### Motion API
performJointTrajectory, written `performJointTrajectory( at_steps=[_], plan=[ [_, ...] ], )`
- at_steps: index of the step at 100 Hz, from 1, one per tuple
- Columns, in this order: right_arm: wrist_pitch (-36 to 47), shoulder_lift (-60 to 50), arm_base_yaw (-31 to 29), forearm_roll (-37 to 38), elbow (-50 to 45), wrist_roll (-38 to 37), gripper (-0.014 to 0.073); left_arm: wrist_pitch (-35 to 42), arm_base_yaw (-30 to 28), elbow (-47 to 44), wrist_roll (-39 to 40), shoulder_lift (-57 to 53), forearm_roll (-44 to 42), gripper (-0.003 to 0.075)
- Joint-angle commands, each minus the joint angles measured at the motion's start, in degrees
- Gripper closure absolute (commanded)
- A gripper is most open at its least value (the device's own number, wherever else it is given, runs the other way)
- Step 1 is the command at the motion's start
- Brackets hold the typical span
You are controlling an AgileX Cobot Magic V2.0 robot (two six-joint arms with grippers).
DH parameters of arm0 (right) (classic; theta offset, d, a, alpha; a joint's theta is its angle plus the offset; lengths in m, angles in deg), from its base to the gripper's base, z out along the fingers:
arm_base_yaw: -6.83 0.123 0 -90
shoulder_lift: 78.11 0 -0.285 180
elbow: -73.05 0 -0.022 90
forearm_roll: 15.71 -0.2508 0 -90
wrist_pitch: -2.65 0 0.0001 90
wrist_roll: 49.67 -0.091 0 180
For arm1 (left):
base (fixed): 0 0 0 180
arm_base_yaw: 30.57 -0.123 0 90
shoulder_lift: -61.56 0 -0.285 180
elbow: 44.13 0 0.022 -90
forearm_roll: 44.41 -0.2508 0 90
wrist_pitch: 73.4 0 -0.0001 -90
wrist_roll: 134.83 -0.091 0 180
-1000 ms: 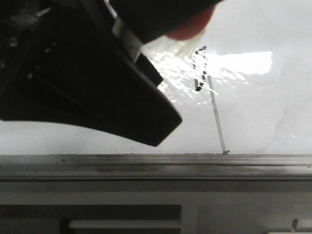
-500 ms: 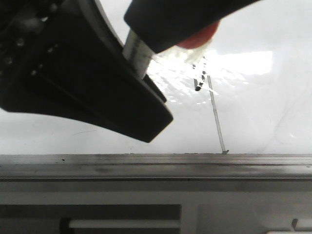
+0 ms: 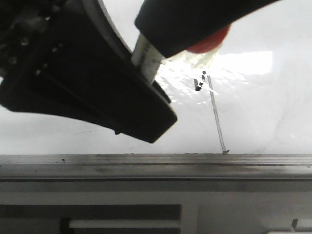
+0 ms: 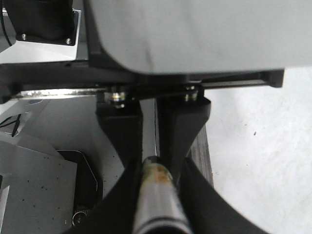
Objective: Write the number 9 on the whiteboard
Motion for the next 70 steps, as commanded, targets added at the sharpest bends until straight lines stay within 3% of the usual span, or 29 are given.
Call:
performJointTrajectory(
  at_steps=[1, 12, 22, 27, 44, 53, 63, 64, 67, 70],
  plan=[
    [3.08, -1.08, -0.44, -0.59, 1.66, 0.28, 0.0473, 2.74, -0.18, 0.29, 0.92, -1.08, 2.87, 0.0741],
    [7.20, -1.90, -0.57, -0.59, 1.66, -0.20, 0.0226, 3.19, -0.18, -1.80, 0.92, -1.08, 3.61, 0.0741],
    [13.57, -4.24, -0.57, -0.59, 1.66, -0.32, 0.0065, 4.75, -0.18, -3.59, 0.92, -1.08, 5.50, 0.0741],
    [16.25, -5.93, -0.57, -0.59, 1.66, -0.32, 0.0027, 5.54, -0.18, -4.33, 0.92, -1.08, 6.22, 0.0741],
    [20.85, -9.97, -0.57, -0.59, 1.66, -0.41, 0.0034, 5.90, -0.18, -5.13, 0.92, -1.08, 7.70, 0.0741],
    [21.91, -11.33, -0.57, -0.59, 1.66, -2.83, 0.0161, 6.49, -0.18, -5.13, 0.92, -1.08, 8.23, 0.0741],
    [22.05, -12.70, -1.49, -0.59, 1.66, -6.93, 0.0488, 8.72, -0.18, -5.13, 0.92, -1.08, 9.99, 0.0741],
    [21.81, -12.89, -1.67, -0.59, 1.66, -6.91, 0.0568, 9.15, -0.18, -5.13, 0.92, -1.08, 10.41, 0.0741],
    [21.48, -13.32, -1.96, -0.59, 1.66, -6.91, 0.0645, 10.06, -0.18, -5.13, 0.92, -1.08, 11.47, 0.0741],
    [21.37, -13.73, -2.49, -0.59, 1.66, -7.30, 0.0653, 10.78, -0.18, -5.13, 0.92, -1.08, 12.51, 0.0741]
  ],
)
